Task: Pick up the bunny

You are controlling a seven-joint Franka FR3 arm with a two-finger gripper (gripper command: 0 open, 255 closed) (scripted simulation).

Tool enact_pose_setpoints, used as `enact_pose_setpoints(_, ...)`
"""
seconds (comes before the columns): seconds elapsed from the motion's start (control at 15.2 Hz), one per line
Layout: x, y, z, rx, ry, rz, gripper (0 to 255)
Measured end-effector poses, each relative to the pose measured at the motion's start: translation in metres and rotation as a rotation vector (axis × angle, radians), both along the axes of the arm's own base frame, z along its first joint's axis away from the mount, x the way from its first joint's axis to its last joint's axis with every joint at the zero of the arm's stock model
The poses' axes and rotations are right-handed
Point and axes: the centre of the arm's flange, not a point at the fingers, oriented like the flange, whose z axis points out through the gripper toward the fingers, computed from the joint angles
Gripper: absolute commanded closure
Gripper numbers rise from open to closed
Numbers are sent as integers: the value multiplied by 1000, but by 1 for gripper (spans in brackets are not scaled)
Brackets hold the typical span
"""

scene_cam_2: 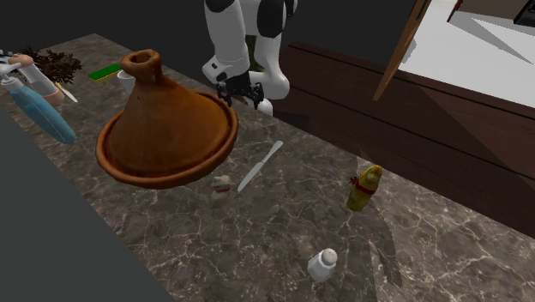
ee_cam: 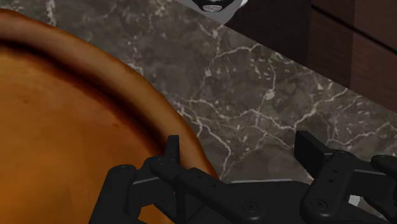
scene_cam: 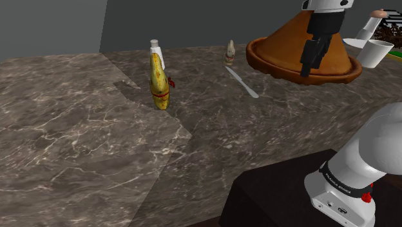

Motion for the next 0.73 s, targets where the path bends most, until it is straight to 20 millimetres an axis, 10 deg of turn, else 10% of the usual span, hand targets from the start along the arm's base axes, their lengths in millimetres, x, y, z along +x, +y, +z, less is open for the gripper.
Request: enact_pose_setpoints(0.73,123,6,19,38,49,-8,0)
